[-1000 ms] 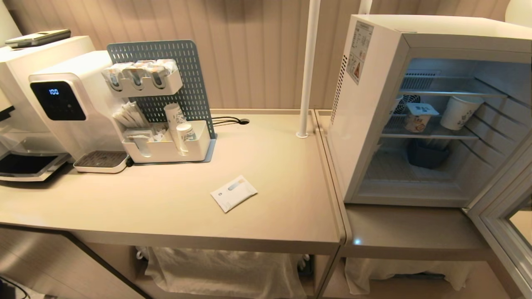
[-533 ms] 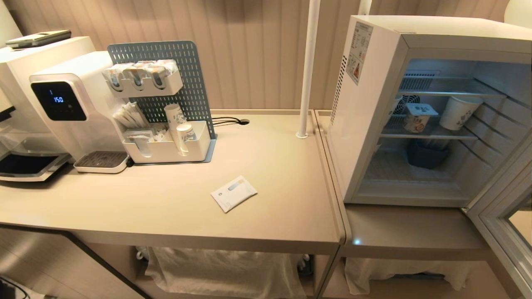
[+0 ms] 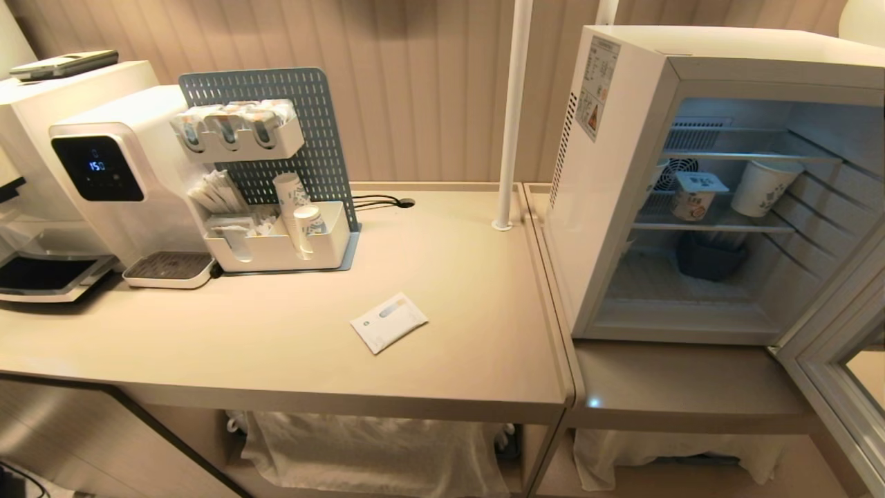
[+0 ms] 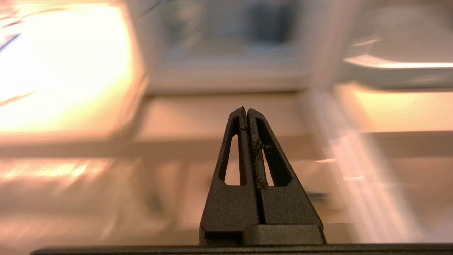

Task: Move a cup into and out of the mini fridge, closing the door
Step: Close the freezer door

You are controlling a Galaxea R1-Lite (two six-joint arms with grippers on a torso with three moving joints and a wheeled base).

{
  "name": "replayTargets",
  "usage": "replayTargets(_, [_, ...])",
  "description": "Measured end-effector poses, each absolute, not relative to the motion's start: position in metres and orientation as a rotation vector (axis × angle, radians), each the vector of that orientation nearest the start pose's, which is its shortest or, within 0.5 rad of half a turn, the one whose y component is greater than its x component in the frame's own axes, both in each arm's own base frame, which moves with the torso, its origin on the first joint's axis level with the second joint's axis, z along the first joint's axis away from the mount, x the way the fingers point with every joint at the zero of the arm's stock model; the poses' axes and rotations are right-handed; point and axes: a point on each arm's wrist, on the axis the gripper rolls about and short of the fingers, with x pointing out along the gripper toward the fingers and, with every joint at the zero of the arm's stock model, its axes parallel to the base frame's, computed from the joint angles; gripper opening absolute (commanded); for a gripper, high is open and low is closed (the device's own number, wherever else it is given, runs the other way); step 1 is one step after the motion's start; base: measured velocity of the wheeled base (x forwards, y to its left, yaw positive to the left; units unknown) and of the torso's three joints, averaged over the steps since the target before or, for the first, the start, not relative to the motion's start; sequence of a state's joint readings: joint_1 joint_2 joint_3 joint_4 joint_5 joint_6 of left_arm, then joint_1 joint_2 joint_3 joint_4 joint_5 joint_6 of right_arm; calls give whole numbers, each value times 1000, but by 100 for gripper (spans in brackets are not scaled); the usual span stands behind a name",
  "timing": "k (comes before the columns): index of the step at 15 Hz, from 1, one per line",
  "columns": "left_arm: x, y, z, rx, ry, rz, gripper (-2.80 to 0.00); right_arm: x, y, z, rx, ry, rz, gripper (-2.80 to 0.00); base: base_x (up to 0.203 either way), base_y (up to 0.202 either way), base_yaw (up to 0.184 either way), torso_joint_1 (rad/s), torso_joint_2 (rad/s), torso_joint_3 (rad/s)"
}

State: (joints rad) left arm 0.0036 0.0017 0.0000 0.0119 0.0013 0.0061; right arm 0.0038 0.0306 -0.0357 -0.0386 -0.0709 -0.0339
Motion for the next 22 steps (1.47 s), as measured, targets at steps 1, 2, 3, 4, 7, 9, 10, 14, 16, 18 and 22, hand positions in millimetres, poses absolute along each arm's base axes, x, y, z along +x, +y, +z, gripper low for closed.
replayTargets(1, [-23,0,74,7,14,4,-280,-23,0,83,-36,-13,-14,-280,0,0,0,0,0,0])
replayTargets(2, [-23,0,74,6,14,3,-280,-23,0,79,-36,14,1,-280,0,0,0,0,0,0])
replayTargets(3, [-23,0,74,6,14,3,-280,-24,0,76,-35,33,3,-280,0,0,0,0,0,0])
replayTargets(4, [-23,0,74,6,14,3,-280,-24,0,76,-35,31,3,-280,0,0,0,0,0,0])
replayTargets(7, [-23,0,74,6,14,4,-280,-25,0,76,-32,34,2,-280,0,0,0,0,0,0])
replayTargets(9, [-23,0,74,6,14,4,-280,-25,0,76,-32,34,1,-280,0,0,0,0,0,0])
replayTargets(10, [-23,0,74,6,14,4,-280,-25,0,76,-31,34,2,-280,0,0,0,0,0,0])
replayTargets(14, [-23,0,74,4,14,4,-280,-25,0,76,-32,33,2,-280,0,0,0,0,0,0])
replayTargets(16, [-23,0,74,4,14,4,-280,-25,0,76,-32,32,2,-280,0,0,0,0,0,0])
replayTargets(18, [-23,0,74,4,14,4,-280,-25,0,76,-32,32,2,-280,0,0,0,0,0,0])
replayTargets(22, [-23,0,74,5,14,4,-280,-25,0,76,-31,33,2,-280,0,0,0,4,3,92])
